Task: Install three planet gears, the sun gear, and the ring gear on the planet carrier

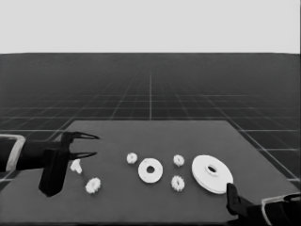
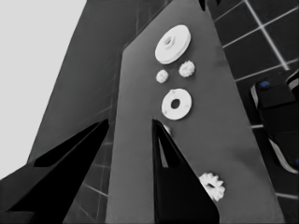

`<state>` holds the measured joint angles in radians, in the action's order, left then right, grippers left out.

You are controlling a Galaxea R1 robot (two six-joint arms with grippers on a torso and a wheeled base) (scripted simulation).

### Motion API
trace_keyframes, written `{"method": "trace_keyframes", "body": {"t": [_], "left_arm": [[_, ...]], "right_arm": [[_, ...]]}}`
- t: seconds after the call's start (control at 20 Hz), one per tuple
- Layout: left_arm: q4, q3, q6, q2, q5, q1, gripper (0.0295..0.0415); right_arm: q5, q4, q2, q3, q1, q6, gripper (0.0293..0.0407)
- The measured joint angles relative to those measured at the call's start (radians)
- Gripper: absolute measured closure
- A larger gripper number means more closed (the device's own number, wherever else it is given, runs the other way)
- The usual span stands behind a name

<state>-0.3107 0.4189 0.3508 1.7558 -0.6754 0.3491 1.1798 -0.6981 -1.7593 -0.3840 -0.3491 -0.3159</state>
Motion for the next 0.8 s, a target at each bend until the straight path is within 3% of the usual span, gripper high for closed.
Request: {"method": "trace_keyframes", "body": {"t": [0.05, 0.1, 0.15, 0.2, 0.25, 0.3, 0.35, 0.4, 0.5, 0.7, 0.8], "left_arm": [[0.073, -0.071, -0.003, -0.003, -0.049, -0.071, 0.0415], [0.044, -0.043, -0.002, -0.002, -0.030, -0.045, 0.0414], [0.026, -0.025, -0.001, -0.001, -0.018, -0.029, 0.0396], [0.015, -0.015, -0.001, -0.001, -0.011, -0.020, 0.0364], [-0.468, 0.080, -0.487, 0.312, -0.450, -0.251, 0.0334], [-0.456, 0.316, -0.986, 0.684, -0.882, -0.309, 0.0313], [-0.227, 0.614, -1.306, 0.855, -0.932, -0.307, 0.0307], [-0.068, 0.856, -1.422, 0.940, -0.884, -0.308, 0.0314], [0.090, 1.149, -1.458, 1.035, -0.835, -0.315, 0.0324], [0.170, 1.341, -1.433, 1.101, -0.822, -0.321, 0.0326], [0.076, 1.444, -1.386, 1.138, -0.756, -0.440, 0.0326]], "right_arm": [[-0.023, 0.076, -0.014, 0.053, -0.054, 0.003, 0.0407], [-0.014, 0.045, -0.008, 0.029, -0.034, 0.002, 0.0392], [-0.008, 0.026, -0.005, 0.016, -0.022, 0.001, 0.0363], [-0.004, 0.016, -0.003, 0.008, -0.015, 0.001, 0.0332], [-0.002, 0.009, -0.001, 0.003, -0.011, 0.000, 0.0320], [-0.001, 0.006, -0.001, 0.001, -0.009, 0.000, 0.0317], [-0.001, 0.004, 0.000, -0.001, -0.007, 0.000, 0.0316], [0.000, 0.002, 0.000, -0.002, -0.007, 0.000, 0.0315], [0.000, 0.001, 0.000, -0.002, -0.006, 0.000, 0.0315], [0.000, 0.001, 0.000, -0.003, -0.006, 0.000, 0.0315], [0.000, 0.000, 0.000, -0.003, -0.006, 0.000, 0.0315]]}}
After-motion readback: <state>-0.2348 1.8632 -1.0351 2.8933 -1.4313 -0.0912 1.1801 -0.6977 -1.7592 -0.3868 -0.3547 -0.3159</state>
